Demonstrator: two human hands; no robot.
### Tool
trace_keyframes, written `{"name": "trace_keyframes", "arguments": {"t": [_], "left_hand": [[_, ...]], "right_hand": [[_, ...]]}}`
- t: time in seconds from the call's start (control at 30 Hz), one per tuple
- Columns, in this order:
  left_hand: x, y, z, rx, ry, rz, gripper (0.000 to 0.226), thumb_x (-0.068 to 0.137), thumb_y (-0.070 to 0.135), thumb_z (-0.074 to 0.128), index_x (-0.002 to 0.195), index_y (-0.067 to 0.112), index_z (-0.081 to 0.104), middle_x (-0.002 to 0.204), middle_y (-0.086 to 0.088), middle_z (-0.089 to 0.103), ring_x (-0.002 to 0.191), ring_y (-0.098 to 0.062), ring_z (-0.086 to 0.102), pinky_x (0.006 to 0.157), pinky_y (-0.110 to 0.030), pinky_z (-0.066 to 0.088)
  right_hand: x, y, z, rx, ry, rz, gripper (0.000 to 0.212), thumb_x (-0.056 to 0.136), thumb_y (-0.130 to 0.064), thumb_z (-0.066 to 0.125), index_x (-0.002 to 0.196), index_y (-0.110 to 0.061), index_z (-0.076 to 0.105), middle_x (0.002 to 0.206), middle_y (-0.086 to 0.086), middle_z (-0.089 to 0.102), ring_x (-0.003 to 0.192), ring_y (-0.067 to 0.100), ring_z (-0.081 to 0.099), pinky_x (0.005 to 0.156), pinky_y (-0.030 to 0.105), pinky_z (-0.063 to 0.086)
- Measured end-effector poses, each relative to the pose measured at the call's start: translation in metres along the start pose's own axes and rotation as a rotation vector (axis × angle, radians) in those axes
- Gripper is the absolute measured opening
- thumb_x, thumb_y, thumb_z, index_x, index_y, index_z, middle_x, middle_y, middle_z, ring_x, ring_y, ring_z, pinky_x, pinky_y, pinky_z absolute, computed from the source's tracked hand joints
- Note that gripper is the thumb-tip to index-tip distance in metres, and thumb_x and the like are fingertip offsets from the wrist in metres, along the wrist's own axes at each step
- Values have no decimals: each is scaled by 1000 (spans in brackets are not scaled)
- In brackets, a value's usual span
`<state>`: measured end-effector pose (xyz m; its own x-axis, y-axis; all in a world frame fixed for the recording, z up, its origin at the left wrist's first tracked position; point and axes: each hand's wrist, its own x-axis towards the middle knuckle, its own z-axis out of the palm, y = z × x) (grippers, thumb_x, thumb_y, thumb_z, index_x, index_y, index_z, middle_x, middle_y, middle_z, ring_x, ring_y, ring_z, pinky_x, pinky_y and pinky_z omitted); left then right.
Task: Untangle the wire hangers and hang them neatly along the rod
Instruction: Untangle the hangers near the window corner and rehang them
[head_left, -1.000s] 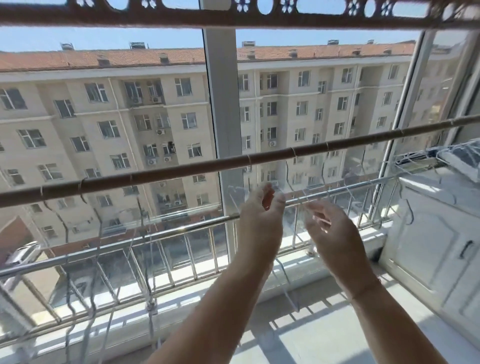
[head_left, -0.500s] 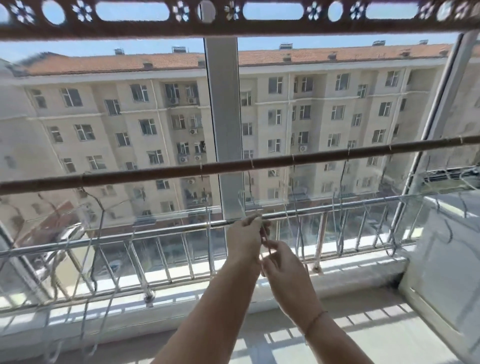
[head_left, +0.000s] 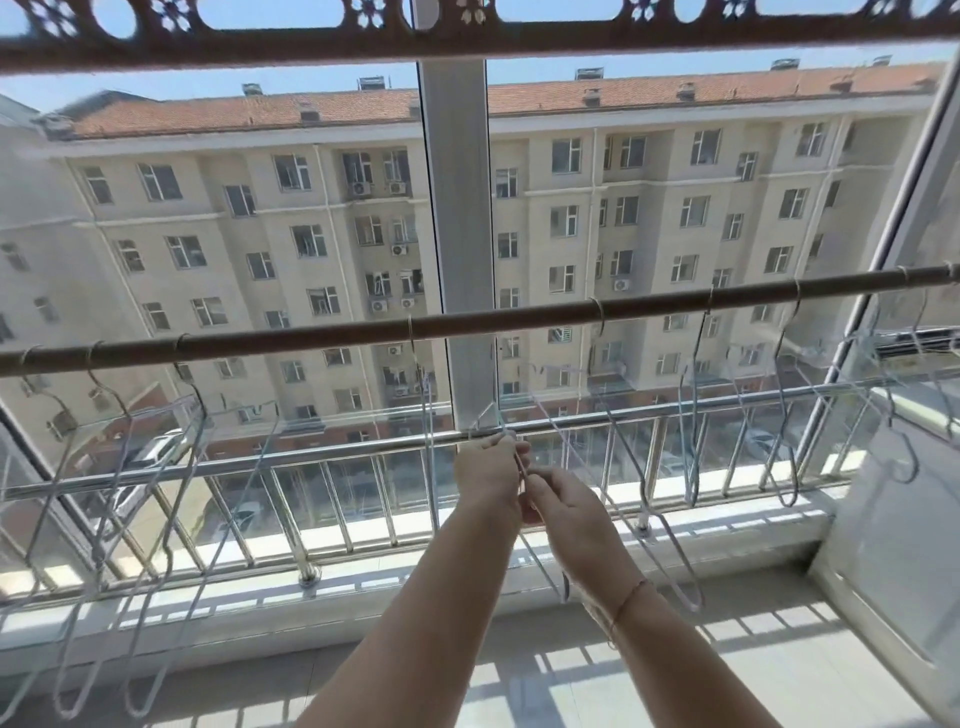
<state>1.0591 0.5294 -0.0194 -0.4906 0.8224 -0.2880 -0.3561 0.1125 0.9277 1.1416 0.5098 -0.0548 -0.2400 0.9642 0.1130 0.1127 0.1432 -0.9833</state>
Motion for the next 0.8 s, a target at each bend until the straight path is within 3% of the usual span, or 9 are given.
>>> {"name": "trace_keyframes", "arguments": {"t": [0.13,0.23,0.33,0.5,0.6,0.7,0.8], "left_hand": [[-4,-38,-23,81,-44,-33,23,91,-5,41,98,-1,63,69,-7,54,59,-11,45,54,-18,39],[-10,-69,-45,261,-90,1,24,91,0,44,89,7,66,65,-2,52,55,-10,41,53,-20,34],[-18,-91,-68,504,-106,143,18,91,15,53,79,16,66,60,3,53,54,-11,43,56,-25,35],[-26,-105,-100,715,-191,284,17,93,18,53,87,16,70,63,11,56,59,-4,49,56,-17,38],[-26,-110,-119,753,-225,328,21,92,14,54,77,24,65,65,14,57,64,-2,51,64,-23,38],[-22,-116,-135,761,-225,364,23,91,12,56,75,27,64,70,15,61,71,-3,56,69,-24,40],[-19,-120,-136,789,-158,415,18,90,15,58,82,29,65,87,8,66,90,-11,59,84,-30,44]], "right_hand": [[3,24,-9,-44,62,48,18,93,-18,48,104,-11,60,93,2,63,92,20,59,85,32,47],[6,38,-15,-153,49,32,25,92,-12,49,115,-7,57,109,7,61,104,20,56,91,28,45],[6,55,-19,-274,-18,0,34,90,-8,50,123,-6,51,125,10,55,116,20,50,101,31,40],[4,78,-29,-533,-90,-72,45,85,-5,53,129,-6,46,133,11,48,127,22,41,106,24,26],[-5,86,-39,-668,-181,-36,31,87,-15,55,117,-12,57,122,5,58,118,19,50,102,29,36],[-23,87,-50,-701,-283,45,9,88,-22,54,89,-20,63,91,-1,66,90,16,60,77,25,43],[-48,82,-57,-617,-326,119,15,88,-22,56,74,-21,61,68,-3,61,66,11,54,66,27,43]]}}
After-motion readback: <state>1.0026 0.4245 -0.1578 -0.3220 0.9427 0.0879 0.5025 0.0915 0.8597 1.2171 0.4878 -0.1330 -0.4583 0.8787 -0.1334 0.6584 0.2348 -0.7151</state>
